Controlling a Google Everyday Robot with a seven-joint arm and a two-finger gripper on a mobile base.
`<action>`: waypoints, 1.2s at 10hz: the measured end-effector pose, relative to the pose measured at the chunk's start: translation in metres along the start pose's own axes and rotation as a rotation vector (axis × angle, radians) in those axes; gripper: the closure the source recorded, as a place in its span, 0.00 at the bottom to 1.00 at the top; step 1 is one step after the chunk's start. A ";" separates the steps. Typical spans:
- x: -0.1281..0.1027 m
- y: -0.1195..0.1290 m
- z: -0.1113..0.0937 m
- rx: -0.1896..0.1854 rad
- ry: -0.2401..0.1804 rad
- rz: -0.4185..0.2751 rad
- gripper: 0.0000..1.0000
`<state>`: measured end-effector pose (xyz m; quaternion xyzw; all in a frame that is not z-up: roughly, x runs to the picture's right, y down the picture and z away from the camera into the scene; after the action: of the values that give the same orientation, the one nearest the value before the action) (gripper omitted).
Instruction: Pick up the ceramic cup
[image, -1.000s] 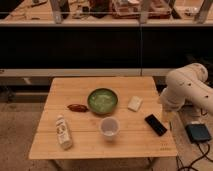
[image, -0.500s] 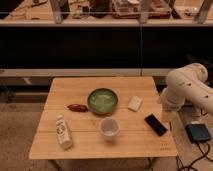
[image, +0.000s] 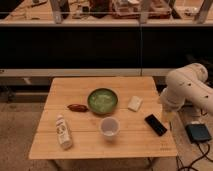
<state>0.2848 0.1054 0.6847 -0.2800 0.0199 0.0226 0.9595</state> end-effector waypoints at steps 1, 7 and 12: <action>0.000 0.000 0.000 0.000 0.000 0.000 0.35; -0.061 0.009 -0.013 0.040 -0.128 -0.168 0.35; -0.101 0.018 -0.026 0.066 -0.202 -0.280 0.35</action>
<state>0.1828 0.1039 0.6584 -0.2448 -0.1152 -0.0836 0.9591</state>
